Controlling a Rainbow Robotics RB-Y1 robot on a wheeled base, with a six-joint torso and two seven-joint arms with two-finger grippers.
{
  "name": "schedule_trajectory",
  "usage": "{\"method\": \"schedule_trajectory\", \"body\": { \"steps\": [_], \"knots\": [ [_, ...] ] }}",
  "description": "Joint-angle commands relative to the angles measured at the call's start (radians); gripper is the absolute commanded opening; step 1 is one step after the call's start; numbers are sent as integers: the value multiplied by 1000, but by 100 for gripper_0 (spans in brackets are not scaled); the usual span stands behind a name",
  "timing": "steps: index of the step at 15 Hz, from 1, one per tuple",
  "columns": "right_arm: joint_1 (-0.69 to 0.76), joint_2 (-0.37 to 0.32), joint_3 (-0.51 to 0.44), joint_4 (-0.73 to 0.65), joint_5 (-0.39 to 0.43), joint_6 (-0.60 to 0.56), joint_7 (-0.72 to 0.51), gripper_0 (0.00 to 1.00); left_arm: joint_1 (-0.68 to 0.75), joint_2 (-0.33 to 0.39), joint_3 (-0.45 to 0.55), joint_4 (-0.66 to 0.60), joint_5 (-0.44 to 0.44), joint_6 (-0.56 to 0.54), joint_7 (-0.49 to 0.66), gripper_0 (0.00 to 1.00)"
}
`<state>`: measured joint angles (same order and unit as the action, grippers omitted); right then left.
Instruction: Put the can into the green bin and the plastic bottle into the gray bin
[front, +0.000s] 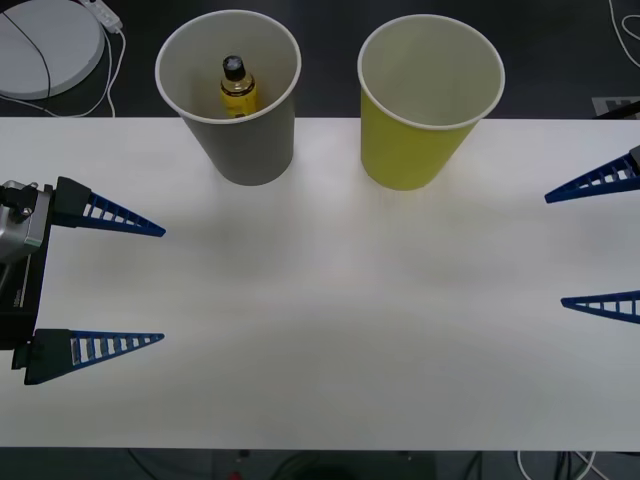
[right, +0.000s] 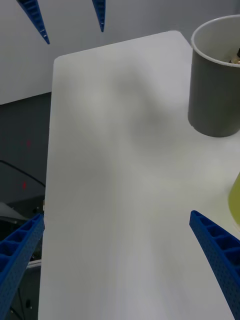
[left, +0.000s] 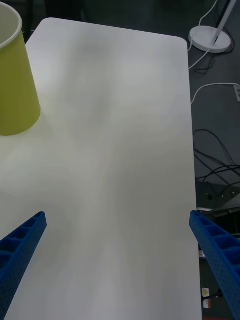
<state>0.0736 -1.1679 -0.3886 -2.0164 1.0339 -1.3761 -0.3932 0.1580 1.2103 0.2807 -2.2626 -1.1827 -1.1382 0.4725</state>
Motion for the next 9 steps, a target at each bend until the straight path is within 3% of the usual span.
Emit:
{"method": "schedule_trajectory", "body": {
  "steps": [1,9],
  "knots": [
    [34,37,-41,-22,17,-49,28,100,0,0,0,0,0,0,0,100],
    [134,77,-61,-64,12,-54,142,100,0,0,0,0,0,0,0,100]
  ]
}}
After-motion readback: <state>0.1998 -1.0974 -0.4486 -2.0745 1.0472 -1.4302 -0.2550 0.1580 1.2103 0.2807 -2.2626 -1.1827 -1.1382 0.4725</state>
